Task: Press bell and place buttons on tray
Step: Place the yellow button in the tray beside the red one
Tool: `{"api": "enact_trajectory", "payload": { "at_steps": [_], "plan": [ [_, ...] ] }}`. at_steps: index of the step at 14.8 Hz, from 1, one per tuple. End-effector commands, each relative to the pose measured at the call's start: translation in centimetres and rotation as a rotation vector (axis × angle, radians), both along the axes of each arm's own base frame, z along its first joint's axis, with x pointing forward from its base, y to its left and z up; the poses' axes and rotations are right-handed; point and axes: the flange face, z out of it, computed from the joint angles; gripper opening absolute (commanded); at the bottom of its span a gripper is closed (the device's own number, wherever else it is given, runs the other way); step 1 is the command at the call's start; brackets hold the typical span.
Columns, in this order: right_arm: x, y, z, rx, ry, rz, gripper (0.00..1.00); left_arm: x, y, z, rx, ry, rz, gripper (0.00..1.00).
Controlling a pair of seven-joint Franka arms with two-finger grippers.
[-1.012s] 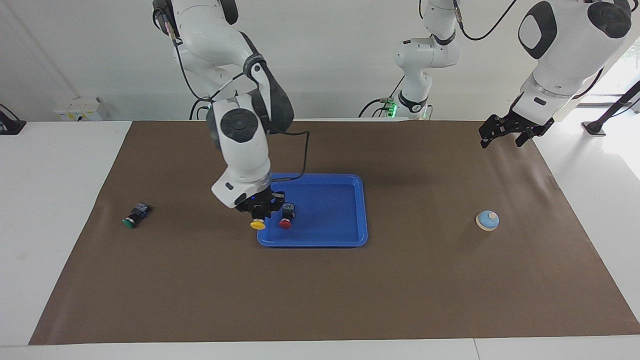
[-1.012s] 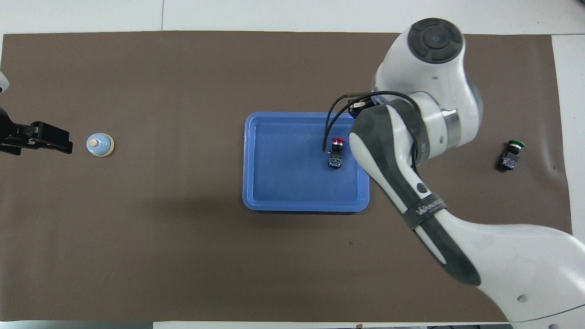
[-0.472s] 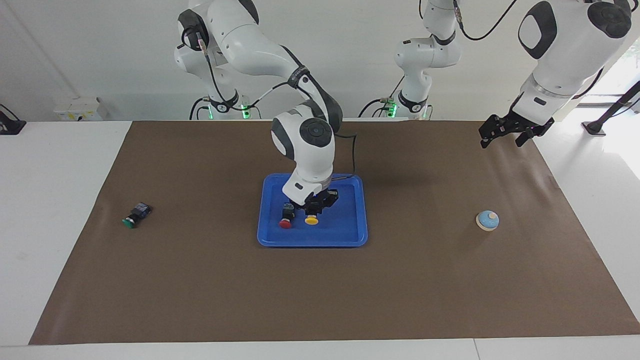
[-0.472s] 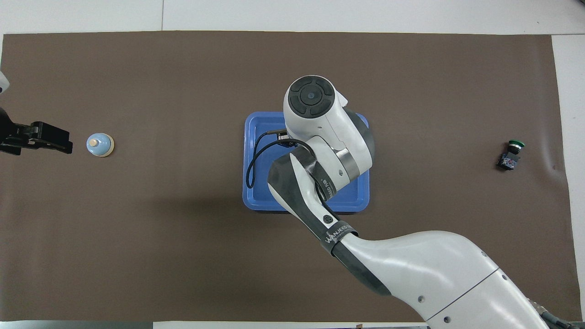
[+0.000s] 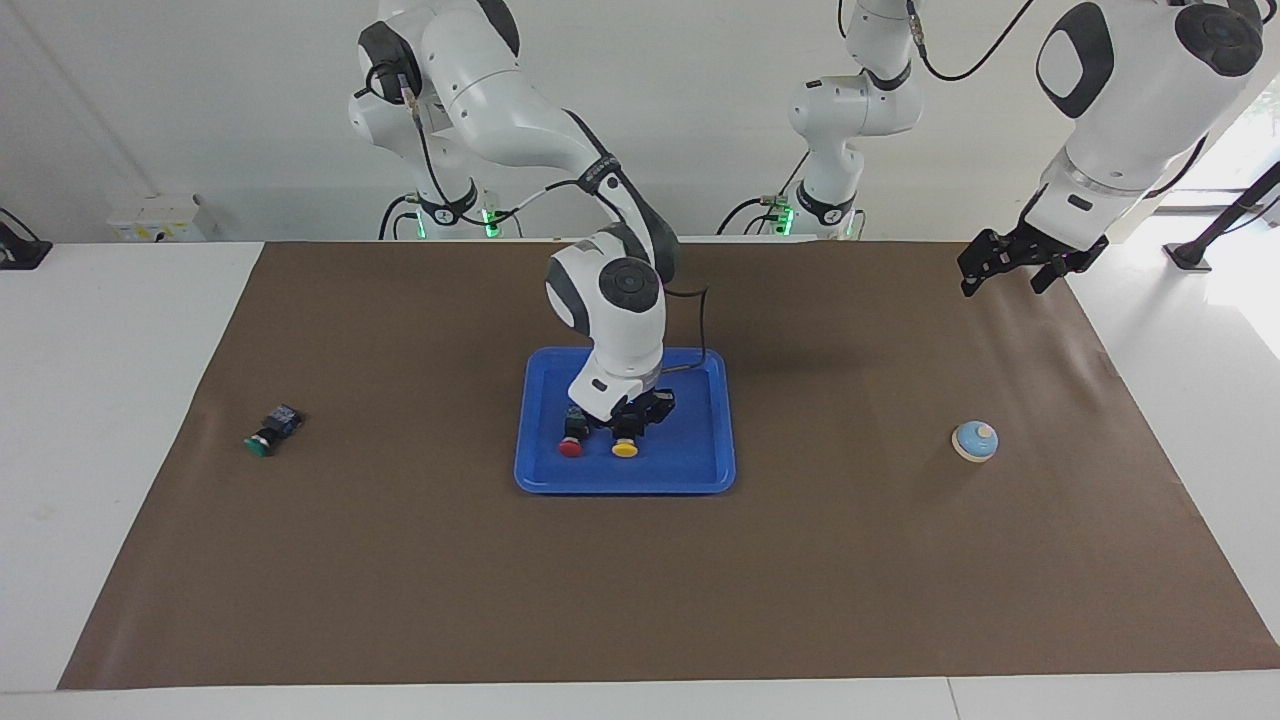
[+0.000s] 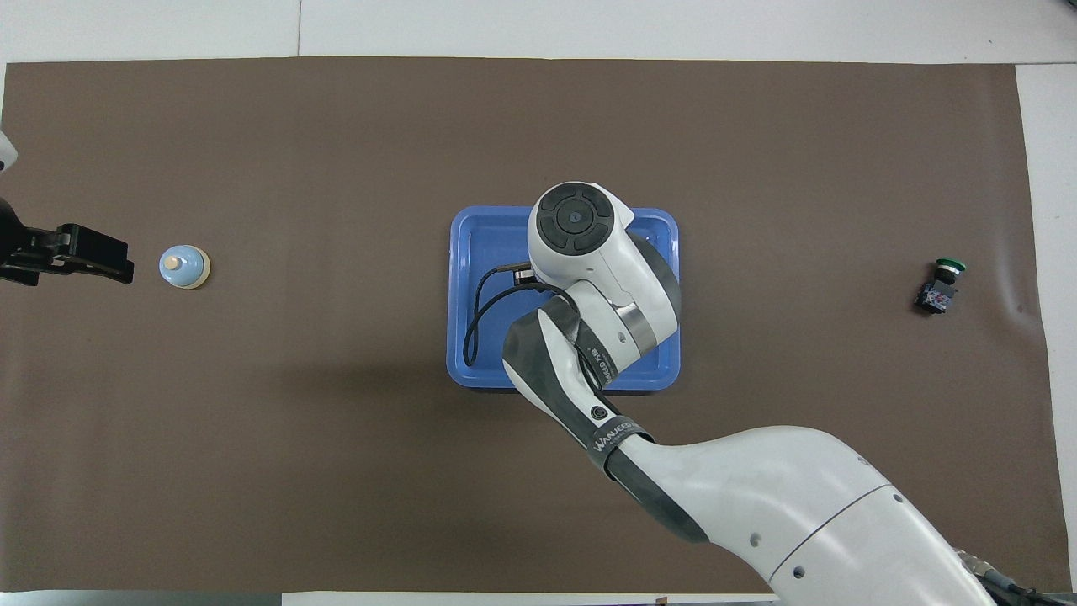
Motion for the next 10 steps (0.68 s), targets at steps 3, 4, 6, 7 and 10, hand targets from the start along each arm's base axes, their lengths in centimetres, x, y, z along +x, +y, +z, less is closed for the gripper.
{"api": "enact_trajectory", "payload": {
  "at_steps": [3,4,6,7,10],
  "plan": [
    [-0.9,0.0,2.7,-0.045,0.071,-0.032,1.0,-0.5,0.1,0.1,0.001,-0.002,0.012,1.0],
    [-0.4,-0.5,4.1,-0.062,0.093,-0.05,1.0,-0.5,0.1,0.1,0.001,-0.002,0.012,1.0],
    [0.3,-2.6,8.2,-0.085,0.11,-0.087,1.0,-0.5,0.1,0.1,0.001,-0.002,0.012,1.0],
    [1.1,-5.2,10.4,-0.085,0.096,-0.122,1.0,-0.5,0.1,0.1,0.001,-0.002,0.012,1.0],
    [3.7,-16.2,15.4,-0.081,0.086,-0.164,1.0,-0.5,0.1,0.1,0.001,-0.002,0.012,1.0]
  ]
}}
